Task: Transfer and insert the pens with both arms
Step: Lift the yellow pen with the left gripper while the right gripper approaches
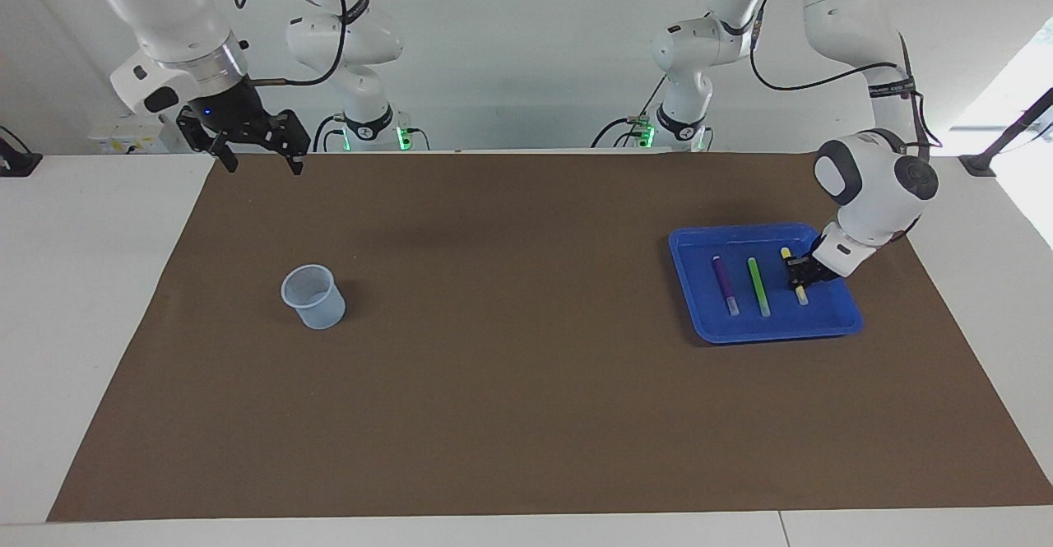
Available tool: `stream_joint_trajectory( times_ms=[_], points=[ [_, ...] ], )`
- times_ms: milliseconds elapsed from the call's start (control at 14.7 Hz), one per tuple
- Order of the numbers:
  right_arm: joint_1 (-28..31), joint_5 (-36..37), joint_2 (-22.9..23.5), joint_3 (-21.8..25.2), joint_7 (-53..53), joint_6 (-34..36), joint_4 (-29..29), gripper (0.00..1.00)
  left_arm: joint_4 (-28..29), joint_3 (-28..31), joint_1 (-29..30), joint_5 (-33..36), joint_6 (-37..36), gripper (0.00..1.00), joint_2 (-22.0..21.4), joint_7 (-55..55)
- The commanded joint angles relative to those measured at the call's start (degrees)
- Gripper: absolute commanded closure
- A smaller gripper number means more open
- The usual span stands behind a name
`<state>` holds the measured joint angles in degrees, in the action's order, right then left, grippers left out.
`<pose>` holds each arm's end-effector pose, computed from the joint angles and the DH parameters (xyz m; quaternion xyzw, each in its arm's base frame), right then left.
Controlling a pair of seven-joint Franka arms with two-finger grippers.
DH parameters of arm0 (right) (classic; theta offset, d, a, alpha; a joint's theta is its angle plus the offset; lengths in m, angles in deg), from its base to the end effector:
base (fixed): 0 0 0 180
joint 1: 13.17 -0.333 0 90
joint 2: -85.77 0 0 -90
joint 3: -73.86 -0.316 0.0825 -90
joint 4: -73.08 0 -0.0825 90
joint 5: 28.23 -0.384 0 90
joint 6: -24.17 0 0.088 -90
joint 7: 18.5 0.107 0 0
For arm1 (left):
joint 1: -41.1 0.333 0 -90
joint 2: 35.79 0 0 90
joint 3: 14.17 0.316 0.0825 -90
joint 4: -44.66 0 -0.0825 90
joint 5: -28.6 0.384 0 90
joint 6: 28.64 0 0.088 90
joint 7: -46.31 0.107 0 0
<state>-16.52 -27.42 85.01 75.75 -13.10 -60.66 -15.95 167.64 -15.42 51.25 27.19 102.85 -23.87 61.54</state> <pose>0.5409 0.0120 0.6320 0.9989 -0.0348 -0.0296 0.0086 0.5511 0.0859 0.3005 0.9984 -0.0466 -0.0267 0.0172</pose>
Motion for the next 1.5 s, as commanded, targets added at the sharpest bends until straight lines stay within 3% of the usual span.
stream_joint_trajectory(
  times_ms=[0, 204, 749, 1090, 1430],
  points=[
    [0.4, -0.1, -0.5, -0.4, -1.0, -0.6, -0.9, 0.00, 0.2, 0.5, -0.8, -0.6, 0.6, 1.00, 0.1, -1.0],
    [0.4, -0.1, -0.5, -0.4, -1.0, -0.6, -0.9, 0.00, -2.4, 0.5, -0.8, -0.6, -2.4, 1.00, 0.1, -3.3],
    [0.8, -0.1, -0.5, 0.0, -1.1, -0.9, -0.9, 0.00, -14.9, -0.2, -2.4, -1.1, -21.6, 1.00, -0.4, -13.1],
    [0.9, -0.2, -0.5, -0.5, -0.8, -2.6, -0.8, 0.00, -25.7, -3.0, -4.1, -11.2, -36.7, 1.00, -1.4, -34.3],
    [0.7, -5.2, -0.3, -3.2, 1.9, -6.7, -1.2, 0.00, -25.2, -6.6, -4.2, -25.6, -37.1, 1.00, -7.3, -61.2]
  ],
)
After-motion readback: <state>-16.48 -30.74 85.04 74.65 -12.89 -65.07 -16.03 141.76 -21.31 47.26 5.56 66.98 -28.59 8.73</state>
